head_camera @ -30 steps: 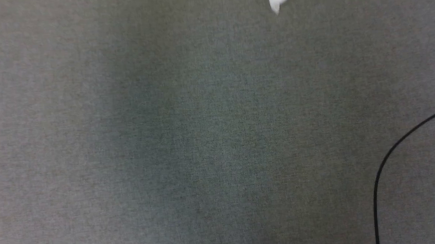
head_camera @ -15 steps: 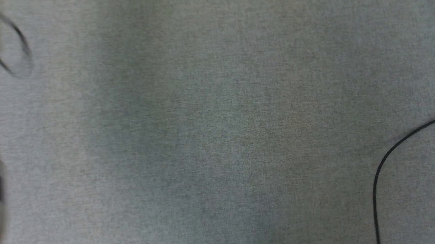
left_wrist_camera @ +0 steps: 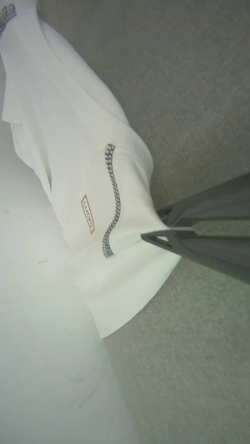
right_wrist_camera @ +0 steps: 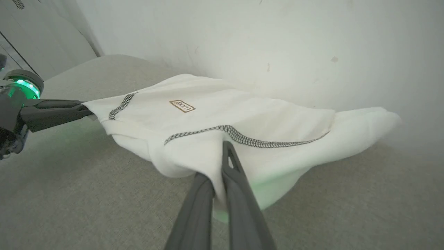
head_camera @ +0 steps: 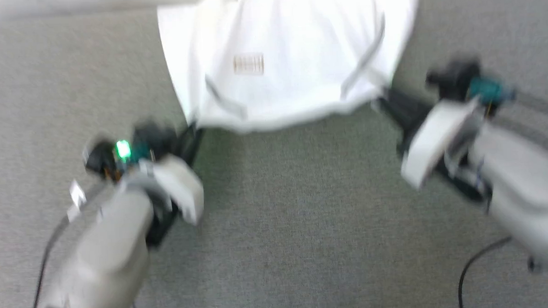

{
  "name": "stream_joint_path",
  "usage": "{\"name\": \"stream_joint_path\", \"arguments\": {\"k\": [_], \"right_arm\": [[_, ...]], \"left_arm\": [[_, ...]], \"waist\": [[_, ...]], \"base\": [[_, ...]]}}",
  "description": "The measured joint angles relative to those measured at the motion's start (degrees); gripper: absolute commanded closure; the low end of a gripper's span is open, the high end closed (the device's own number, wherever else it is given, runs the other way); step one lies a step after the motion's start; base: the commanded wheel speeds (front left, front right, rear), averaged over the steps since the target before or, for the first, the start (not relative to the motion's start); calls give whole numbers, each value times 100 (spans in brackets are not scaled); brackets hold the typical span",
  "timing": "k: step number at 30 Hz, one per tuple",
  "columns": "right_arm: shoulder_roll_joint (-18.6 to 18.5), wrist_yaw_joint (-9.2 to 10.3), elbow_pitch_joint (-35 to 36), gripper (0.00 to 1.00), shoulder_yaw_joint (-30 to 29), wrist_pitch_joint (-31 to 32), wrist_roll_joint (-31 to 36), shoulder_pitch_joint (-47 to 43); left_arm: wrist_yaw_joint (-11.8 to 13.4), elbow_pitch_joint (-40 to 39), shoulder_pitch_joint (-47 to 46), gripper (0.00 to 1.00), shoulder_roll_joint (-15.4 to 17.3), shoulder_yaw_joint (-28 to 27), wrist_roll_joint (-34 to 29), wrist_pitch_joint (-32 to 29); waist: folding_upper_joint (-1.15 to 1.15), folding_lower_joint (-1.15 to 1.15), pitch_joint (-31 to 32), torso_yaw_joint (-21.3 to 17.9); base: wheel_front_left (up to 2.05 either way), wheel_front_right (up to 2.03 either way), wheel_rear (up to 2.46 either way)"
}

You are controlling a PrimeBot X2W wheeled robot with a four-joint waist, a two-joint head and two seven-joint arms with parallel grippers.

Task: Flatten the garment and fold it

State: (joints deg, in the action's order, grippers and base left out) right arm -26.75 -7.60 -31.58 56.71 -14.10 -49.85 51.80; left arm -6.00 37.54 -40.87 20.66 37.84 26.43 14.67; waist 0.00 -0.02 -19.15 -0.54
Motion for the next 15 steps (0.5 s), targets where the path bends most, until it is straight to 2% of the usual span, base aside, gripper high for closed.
{"name": "stream_joint_path", "arguments": {"k": [8, 15], "right_arm": [[-471, 0, 745, 100, 797, 256, -78, -1089], [-768, 0, 782, 100, 736, 993, -559, -1859]], "left_arm": [[54, -590, 1393, 100, 404, 246, 122, -78], [261, -1481, 2169, 100, 687, 355, 263, -482]], "waist": [[0, 0, 799, 84], [0, 1, 1334, 207]], "base": [[0, 0, 0], [0, 0, 0]]}}
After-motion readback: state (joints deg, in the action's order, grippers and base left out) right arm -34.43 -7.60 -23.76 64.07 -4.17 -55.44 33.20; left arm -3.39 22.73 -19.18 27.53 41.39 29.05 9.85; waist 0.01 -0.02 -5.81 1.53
